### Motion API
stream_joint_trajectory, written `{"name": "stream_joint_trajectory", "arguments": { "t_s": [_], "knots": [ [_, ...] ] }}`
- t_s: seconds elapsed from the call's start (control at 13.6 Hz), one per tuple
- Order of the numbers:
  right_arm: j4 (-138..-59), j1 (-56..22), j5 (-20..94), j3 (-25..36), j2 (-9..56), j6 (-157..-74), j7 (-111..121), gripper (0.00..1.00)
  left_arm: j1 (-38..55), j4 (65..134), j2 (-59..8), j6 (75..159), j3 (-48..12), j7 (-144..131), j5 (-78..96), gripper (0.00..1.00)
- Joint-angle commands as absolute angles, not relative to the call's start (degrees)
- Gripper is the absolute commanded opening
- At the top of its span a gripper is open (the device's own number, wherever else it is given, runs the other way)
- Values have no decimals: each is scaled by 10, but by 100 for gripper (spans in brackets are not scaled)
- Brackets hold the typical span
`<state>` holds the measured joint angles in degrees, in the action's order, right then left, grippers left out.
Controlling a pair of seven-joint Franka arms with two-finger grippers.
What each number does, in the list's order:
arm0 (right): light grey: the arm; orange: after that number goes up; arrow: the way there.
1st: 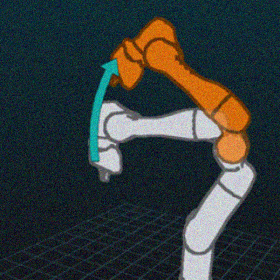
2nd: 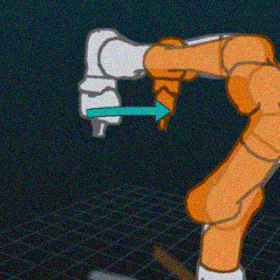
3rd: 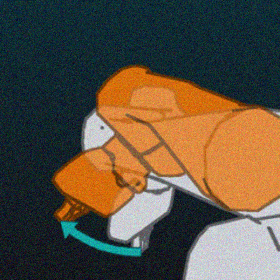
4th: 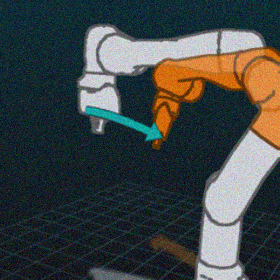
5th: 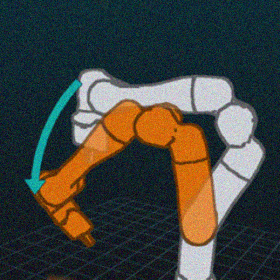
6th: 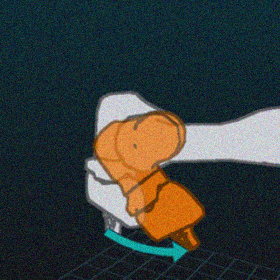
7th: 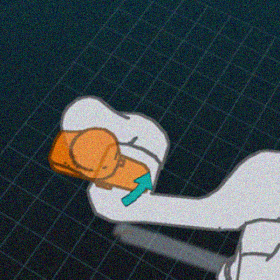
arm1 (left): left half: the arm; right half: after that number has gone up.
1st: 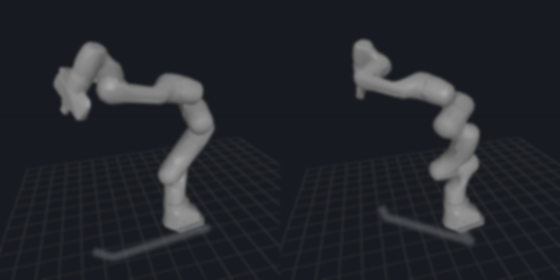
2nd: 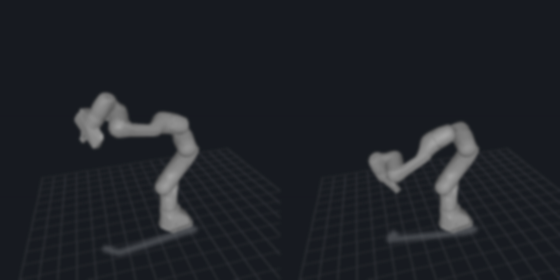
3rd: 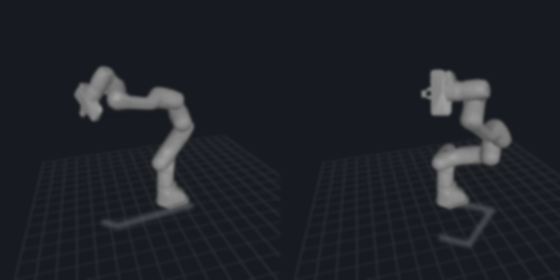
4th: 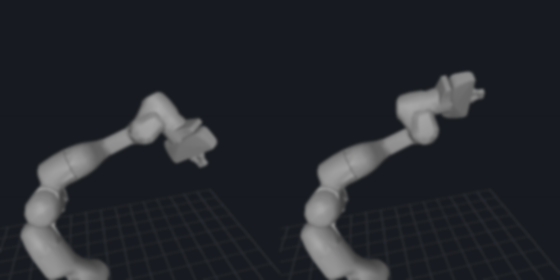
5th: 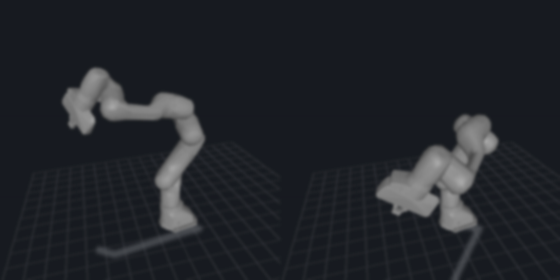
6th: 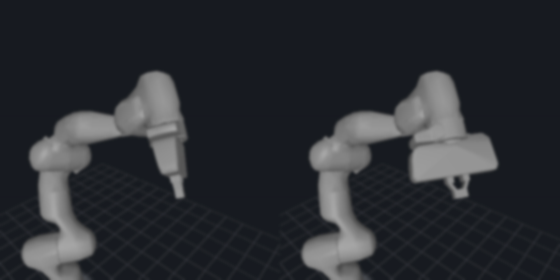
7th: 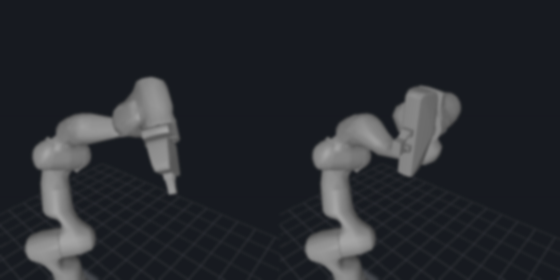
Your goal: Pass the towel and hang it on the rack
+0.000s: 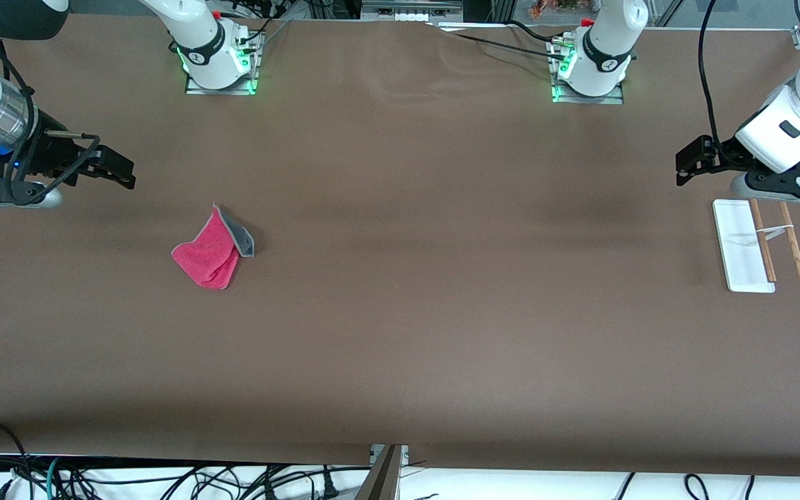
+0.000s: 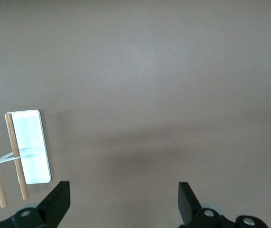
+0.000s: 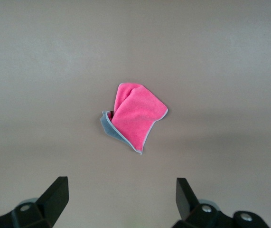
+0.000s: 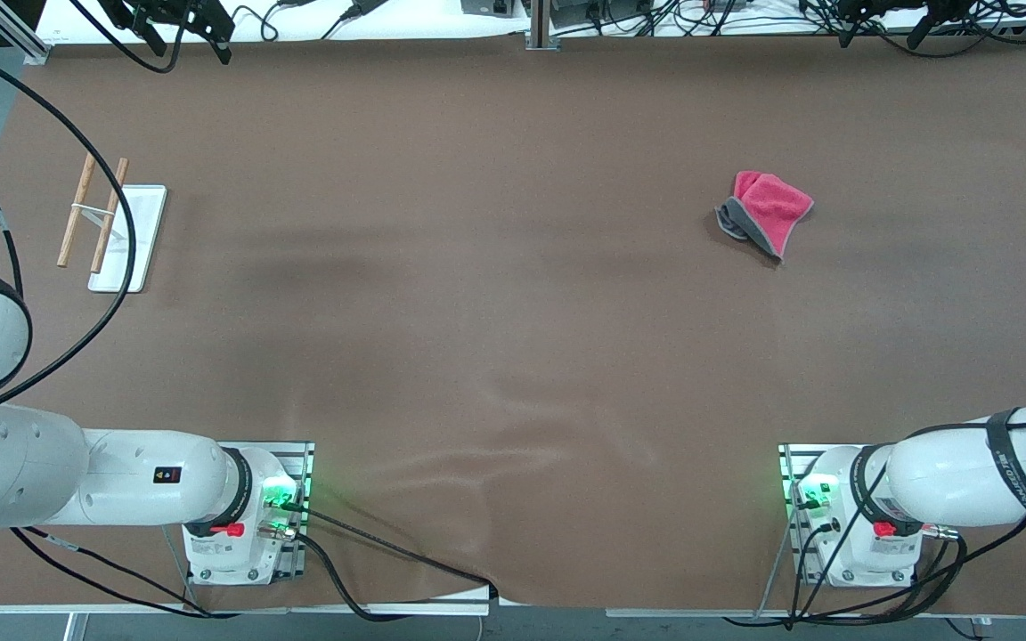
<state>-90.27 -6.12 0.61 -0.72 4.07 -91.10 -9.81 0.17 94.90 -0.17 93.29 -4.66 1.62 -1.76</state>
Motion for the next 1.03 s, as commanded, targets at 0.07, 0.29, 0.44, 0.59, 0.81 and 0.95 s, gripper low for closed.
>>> {"name": "stream_joint_trajectory", "arguments": {
  "t_s": [0.07, 0.29, 0.44, 0.59, 0.81, 0.95],
  "knots": [
    [-911, -57, 1, -11, 25, -904, -100, 100, 1, 952, 8, 926, -48, 15, -12, 100],
    [-909, -57, 0, -11, 29, -904, -94, 100, 1, 952, 8, 926, -48, 15, -12, 100],
    [-913, -55, 1, -11, 29, -903, -99, 100, 1, 952, 8, 926, -48, 15, -12, 100],
    [-917, -57, 1, -11, 30, -903, -100, 100, 1, 952, 8, 926, -48, 15, -12, 100],
    [-925, -55, 3, -11, 31, -903, -101, 100, 2, 952, 8, 927, -48, 12, -12, 100],
    [-932, -57, 4, -11, 31, -905, -101, 100, 2, 952, 8, 927, -48, 12, -12, 100]
  ]
}}
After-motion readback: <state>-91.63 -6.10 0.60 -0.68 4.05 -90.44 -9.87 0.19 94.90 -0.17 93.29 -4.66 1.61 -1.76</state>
